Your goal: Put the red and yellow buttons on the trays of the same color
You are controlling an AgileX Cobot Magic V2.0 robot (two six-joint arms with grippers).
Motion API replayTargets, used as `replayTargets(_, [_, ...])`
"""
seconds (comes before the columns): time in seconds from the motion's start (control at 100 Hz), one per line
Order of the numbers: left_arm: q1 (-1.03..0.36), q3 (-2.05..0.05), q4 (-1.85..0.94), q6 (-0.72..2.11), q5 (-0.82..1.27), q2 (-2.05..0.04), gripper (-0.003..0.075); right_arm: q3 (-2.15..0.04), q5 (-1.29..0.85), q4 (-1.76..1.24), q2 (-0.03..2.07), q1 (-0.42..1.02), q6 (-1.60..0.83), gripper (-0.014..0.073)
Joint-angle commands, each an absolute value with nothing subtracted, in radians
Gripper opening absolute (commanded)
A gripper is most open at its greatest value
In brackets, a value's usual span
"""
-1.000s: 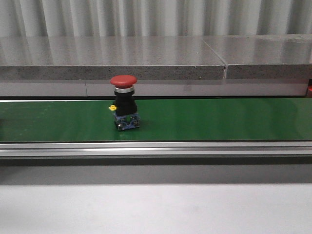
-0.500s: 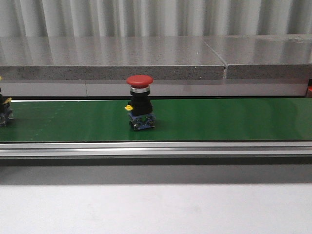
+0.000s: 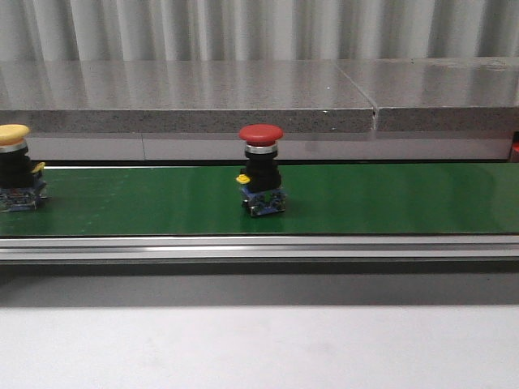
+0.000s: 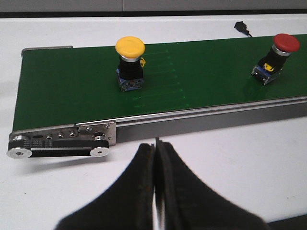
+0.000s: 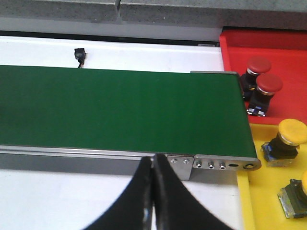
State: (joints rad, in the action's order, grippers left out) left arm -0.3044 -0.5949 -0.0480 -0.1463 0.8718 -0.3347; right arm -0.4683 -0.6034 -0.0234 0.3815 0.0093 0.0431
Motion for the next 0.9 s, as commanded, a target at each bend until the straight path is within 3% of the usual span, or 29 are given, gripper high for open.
replayTargets(0.0, [-0.314, -0.617, -0.056, -0.146, 0.810, -0.331, -0.0020, -0.492, -0.517, -0.023, 0.387, 0.008, 0.036, -0.0067])
replayTargets(0.36, [-0.314, -0.616, -0.056, -0.146, 0.815, -0.331, -0.0020, -0.715, -0.631, -0.028, 0.595, 0.013, -0.025, -0.0067])
replayTargets(0.62, [-0.314, -0.616, -0.056, -0.146, 0.815, -0.331, -0.0020, -0.917, -0.712, -0.028, 0.808, 0.135, -0.027, -0.0055])
replayTargets(0.73, [-0.314, -0.616, -0.056, -0.146, 0.815, -0.331, -0.0020, -0.998, -0.765, -0.028, 0.924, 0.192, -0.027, 0.0059])
replayTargets(0.89, [-0.314, -0.616, -0.056, -0.146, 0.815, -0.331, -0.0020, -1.091, -0.837, -0.030, 1.074, 0.243, -0.027, 0.0372])
